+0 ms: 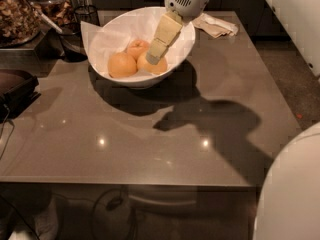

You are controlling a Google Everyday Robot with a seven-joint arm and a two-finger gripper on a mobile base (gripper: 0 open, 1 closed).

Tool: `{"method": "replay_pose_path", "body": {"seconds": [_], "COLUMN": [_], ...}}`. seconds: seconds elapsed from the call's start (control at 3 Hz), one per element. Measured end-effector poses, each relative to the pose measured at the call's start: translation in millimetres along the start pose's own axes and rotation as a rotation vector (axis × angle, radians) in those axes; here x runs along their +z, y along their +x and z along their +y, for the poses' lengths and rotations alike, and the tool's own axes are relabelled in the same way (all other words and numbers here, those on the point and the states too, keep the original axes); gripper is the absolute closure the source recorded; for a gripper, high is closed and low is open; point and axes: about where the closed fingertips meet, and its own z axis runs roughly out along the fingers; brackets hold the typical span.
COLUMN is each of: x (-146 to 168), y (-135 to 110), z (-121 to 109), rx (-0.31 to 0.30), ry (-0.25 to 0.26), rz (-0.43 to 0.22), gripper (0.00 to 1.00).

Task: Pick orange from white bowl

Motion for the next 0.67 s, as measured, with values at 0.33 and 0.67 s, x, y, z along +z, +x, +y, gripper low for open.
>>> {"method": "replay_pose_path", "body": {"seconds": [0.33,0.67], "x": [2.0,8.6], "y": [-5.6,-15.1], "z": [-1.7,-3.7], "rx": [-0.003,-0.005], "ry": [0.008,-0.01], "rz": [-0.016,-0.033], "gripper": [0.0,0.0]}}
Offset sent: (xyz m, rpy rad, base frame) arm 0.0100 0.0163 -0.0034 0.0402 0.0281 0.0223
